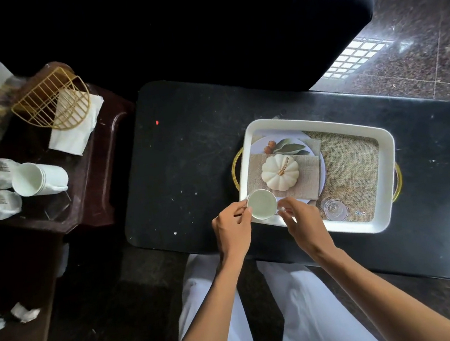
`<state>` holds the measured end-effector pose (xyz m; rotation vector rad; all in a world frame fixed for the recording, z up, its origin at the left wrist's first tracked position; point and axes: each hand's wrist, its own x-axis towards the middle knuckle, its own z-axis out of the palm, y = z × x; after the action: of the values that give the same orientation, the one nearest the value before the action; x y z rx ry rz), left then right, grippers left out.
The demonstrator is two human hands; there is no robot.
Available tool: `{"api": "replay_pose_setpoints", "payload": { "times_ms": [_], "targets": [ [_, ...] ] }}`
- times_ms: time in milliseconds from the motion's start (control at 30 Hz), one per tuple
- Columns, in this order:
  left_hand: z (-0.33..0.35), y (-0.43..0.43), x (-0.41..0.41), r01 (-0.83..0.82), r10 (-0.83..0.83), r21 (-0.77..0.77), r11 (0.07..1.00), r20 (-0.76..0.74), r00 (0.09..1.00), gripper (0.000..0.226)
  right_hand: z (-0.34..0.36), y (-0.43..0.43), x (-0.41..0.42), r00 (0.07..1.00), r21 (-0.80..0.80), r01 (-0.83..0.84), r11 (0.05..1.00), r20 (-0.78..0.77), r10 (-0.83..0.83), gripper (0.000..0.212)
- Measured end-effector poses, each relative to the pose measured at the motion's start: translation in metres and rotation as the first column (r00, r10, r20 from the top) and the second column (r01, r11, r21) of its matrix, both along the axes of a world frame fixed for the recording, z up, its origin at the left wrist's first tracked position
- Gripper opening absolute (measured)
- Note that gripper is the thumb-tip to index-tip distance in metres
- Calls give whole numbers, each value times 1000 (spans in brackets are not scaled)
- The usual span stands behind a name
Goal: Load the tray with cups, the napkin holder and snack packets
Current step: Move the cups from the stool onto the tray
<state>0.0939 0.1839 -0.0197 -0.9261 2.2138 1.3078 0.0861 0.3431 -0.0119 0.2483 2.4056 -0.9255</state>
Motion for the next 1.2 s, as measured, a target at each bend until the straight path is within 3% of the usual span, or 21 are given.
{"api": "replay_pose_setpoints", "payload": {
  "times_ms": [100, 233, 400, 600, 767, 1000, 1200],
  "targets": [
    [-2, -7, 4, 25, -24, 22, 999, -53, 998, 23, 1, 0, 1, 999, 18, -36, 999, -11, 36, 20],
    [6, -32, 11, 151, -148, 17, 988, -130, 980, 34, 12, -4, 11, 989, 97, -92, 991, -109, 102, 46],
    [31, -103, 20, 129, -184, -232, 964, -234, 955, 43, 27, -51, 8, 918, 222, -217, 951, -285, 276, 61],
    [62, -226, 23, -72, -146, -526, 847, -361, 921, 56, 40, -170, -10, 794, 325, -445, 834, -287, 536, 80],
    [69, -321, 11, -36, -198, -645, 763, -287, 937, 61, 41, -279, -32, 701, 346, -563, 750, -280, 655, 81],
    [60, -391, -28, 238, -432, -720, 652, -95, 897, 57, 29, -393, -64, 652, 303, -651, 696, -245, 717, 78],
    [51, -403, -44, 327, -480, -660, 676, -58, 875, 58, 26, -433, -76, 632, 241, -646, 724, -362, 685, 64]
  ]
}}
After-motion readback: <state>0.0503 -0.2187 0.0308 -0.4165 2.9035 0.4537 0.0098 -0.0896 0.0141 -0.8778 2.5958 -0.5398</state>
